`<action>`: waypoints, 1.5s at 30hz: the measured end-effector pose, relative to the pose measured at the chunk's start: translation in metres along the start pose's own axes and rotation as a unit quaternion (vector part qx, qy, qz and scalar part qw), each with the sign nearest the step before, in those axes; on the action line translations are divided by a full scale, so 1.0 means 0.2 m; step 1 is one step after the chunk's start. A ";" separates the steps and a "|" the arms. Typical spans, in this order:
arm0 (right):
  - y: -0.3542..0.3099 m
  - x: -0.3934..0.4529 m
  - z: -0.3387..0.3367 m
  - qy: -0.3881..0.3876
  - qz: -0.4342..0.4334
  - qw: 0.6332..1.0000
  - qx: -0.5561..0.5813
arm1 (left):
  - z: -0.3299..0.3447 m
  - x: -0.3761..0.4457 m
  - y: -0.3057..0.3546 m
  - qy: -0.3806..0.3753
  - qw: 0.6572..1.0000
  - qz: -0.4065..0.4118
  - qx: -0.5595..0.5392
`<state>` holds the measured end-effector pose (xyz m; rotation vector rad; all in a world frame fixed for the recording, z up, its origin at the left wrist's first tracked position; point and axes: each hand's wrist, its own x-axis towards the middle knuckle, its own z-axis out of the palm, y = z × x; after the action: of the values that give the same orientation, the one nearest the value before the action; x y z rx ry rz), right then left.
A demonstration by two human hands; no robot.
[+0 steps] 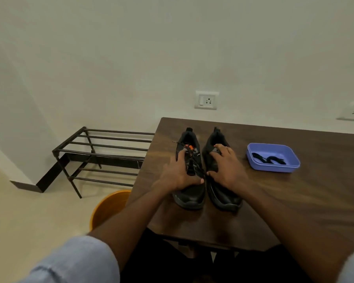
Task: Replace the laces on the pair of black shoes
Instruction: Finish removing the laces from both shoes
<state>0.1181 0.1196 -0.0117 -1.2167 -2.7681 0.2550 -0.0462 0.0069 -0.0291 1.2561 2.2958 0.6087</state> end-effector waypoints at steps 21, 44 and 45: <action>-0.20 0.14 0.00 0.008 -0.025 0.980 0.198 | -0.08 0.26 0.11 0.188 0.963 0.007 -0.193; -0.22 0.13 0.00 -0.011 0.072 0.915 0.397 | -0.27 0.17 0.14 0.103 0.835 -0.103 -0.531; -0.22 0.13 -0.01 -0.015 0.095 0.897 0.432 | -0.28 0.17 0.12 0.095 0.852 -0.100 -0.504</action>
<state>0.0696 0.1092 -0.0008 -1.1776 -2.0788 1.3406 -0.0792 0.0386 0.0226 0.4377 1.7112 1.6180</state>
